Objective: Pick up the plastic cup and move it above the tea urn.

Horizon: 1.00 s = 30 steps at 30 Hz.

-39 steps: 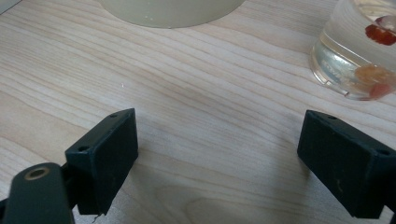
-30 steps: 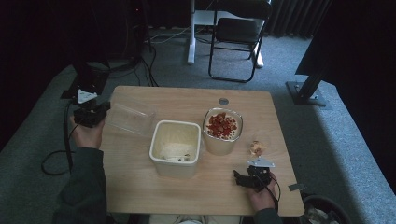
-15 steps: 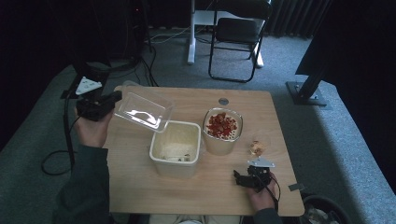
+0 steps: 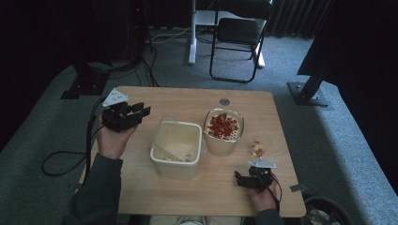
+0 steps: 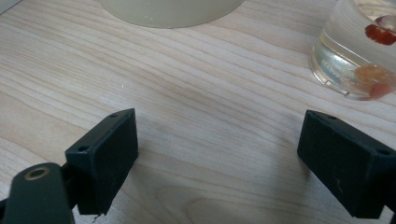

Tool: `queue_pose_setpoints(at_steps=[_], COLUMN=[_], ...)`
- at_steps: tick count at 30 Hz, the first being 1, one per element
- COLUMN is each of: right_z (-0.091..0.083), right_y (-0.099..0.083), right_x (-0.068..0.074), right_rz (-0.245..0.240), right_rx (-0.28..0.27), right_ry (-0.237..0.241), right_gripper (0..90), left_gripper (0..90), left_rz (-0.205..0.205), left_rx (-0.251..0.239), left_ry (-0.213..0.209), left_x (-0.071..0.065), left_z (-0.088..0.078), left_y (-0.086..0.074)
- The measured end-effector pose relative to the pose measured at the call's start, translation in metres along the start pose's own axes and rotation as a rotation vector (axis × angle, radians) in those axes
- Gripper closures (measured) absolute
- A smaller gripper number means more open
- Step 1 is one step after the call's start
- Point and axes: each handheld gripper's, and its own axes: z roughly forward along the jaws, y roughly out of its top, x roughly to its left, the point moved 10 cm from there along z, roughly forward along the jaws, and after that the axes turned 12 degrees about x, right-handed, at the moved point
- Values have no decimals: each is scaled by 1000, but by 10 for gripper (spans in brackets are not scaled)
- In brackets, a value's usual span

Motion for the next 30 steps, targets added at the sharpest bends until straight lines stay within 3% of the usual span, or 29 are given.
queue_pose_setpoints(at_steps=[6, 10, 15, 21, 24, 30], right_z=[0, 0, 0, 0, 0, 0], right_y=[0, 0, 0, 0, 0, 0], right_x=[0, 0, 0, 0, 0, 0], right_rz=[0, 0, 0, 0, 0, 0], right_rx=[1, 0, 0, 0, 0, 0], right_ry=[0, 0, 0, 0, 0, 0], right_gripper=[118, 119, 119, 118, 119, 119], left_gripper=[598, 608, 621, 577, 564, 550], left_rz=[16, 2, 19, 14, 14, 31], left_rx=[14, 45, 99, 49, 57, 56], left_ry=[-2, -29, -67, -131, -115, -144], left_x=[-3, -8, -21, -32, -31, -41], left_z=[7, 14, 33, 36, 40, 46], left_y=[-8, -19, -35, -30, -31, -31])
